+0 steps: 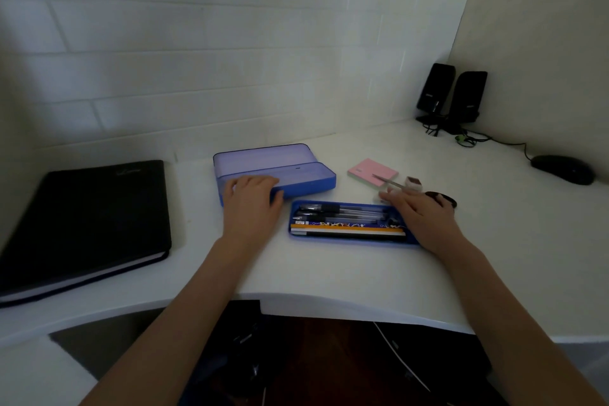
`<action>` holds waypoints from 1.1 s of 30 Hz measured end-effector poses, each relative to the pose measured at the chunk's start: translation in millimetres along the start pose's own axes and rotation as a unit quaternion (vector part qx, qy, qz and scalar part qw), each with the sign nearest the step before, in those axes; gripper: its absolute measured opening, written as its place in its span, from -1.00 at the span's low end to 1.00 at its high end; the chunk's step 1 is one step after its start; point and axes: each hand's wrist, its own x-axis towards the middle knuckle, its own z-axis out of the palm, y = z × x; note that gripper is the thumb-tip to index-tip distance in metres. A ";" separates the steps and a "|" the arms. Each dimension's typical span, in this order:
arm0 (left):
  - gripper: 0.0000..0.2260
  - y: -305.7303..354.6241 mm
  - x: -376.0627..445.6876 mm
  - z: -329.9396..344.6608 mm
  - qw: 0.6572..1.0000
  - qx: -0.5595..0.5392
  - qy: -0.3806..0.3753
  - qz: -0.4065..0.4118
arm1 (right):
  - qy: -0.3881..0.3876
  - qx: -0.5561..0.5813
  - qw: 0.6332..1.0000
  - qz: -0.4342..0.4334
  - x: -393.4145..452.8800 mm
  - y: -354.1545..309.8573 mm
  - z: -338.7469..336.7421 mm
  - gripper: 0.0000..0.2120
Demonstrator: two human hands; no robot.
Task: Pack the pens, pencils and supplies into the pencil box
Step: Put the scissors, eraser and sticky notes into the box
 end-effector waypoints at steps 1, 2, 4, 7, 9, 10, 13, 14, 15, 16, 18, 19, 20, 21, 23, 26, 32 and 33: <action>-0.78 -0.6 0.7 2.0 1.000 0.006 -0.007 -0.005 | 0.005 0.000 1.000 0.001 -0.4 -0.9 -0.9 -0.59; -0.80 -1.0 1.0 3.5 1.000 0.012 -0.012 -0.005 | 0.008 0.000 1.000 -0.006 -1.2 -2.4 -1.2 -0.59; -0.82 -2.2 1.9 4.8 1.000 0.016 -0.022 -0.004 | 0.004 0.027 0.999 -0.043 -5.0 -5.6 -1.7 -0.63; -0.83 -3.2 1.8 4.2 1.000 0.012 -0.016 -0.012 | -0.059 0.068 0.990 -0.108 -14.0 -10.5 -1.1 -0.45; -0.83 -2.3 1.2 3.5 1.000 0.012 0.002 -0.011 | -0.088 0.058 0.988 -0.117 -14.6 -11.8 1.1 -0.44; -0.83 -1.6 0.8 3.0 1.000 0.015 0.008 -0.008 | -0.081 0.053 0.989 -0.113 -12.8 -11.5 1.7 -0.46; -0.85 0.6 -1.1 -0.2 0.999 0.012 0.040 0.013 | -0.035 0.026 0.994 -0.098 -7.3 -10.5 4.4 -0.53; -0.86 1.7 -2.0 -1.6 0.998 0.002 0.058 0.024 | -0.021 0.014 0.996 -0.087 -5.5 -11.7 5.8 -0.53; -0.87 2.9 -3.1 -2.7 0.996 -0.013 0.075 0.035 | -0.012 0.004 0.997 -0.074 -3.6 -13.5 7.0 -0.53; -0.87 4.3 -3.4 -2.4 0.994 -0.031 0.089 0.047 | -0.008 -0.006 0.998 -0.059 -1.1 -15.5 8.5 -0.52; -0.83 8.1 -3.1 -0.2 0.990 -0.072 0.095 0.074 | -0.006 -0.030 0.999 -0.030 4.1 -18.4 11.6 -0.50; -0.80 10.6 -3.1 1.2 0.988 -0.089 0.092 0.091 | -0.007 -0.039 0.999 -0.021 6.4 -18.4 12.7 -0.49; -0.79 13.1 -3.4 2.4 0.985 -0.096 0.092 0.110 | -0.011 -0.045 0.999 -0.017 8.7 -18.3 13.6 -0.48; -0.78 15.4 -4.0 4.0 0.982 -0.094 0.096 0.129 | -0.010 -0.047 0.999 -0.016 10.4 -18.9 13.8 -0.49; -0.77 18.1 -5.4 7.7 0.976 -0.074 0.112 0.173 | 0.020 -0.041 0.999 -0.024 8.3 -21.1 13.0 -0.52; -0.76 21.9 -7.6 9.7 0.963 -0.060 0.146 0.219 | 0.132 0.061 0.986 -0.081 0.0 -27.8 4.7 -0.58; -0.77 30.6 -12.3 6.8 0.921 0.008 0.189 0.340 | 0.008 0.568 0.819 0.082 -5.2 -45.8 -13.0 -0.67; -0.78 32.1 -12.8 7.2 0.912 0.020 0.187 0.365 | -0.004 0.582 0.810 0.074 -5.8 -42.5 -13.9 -0.65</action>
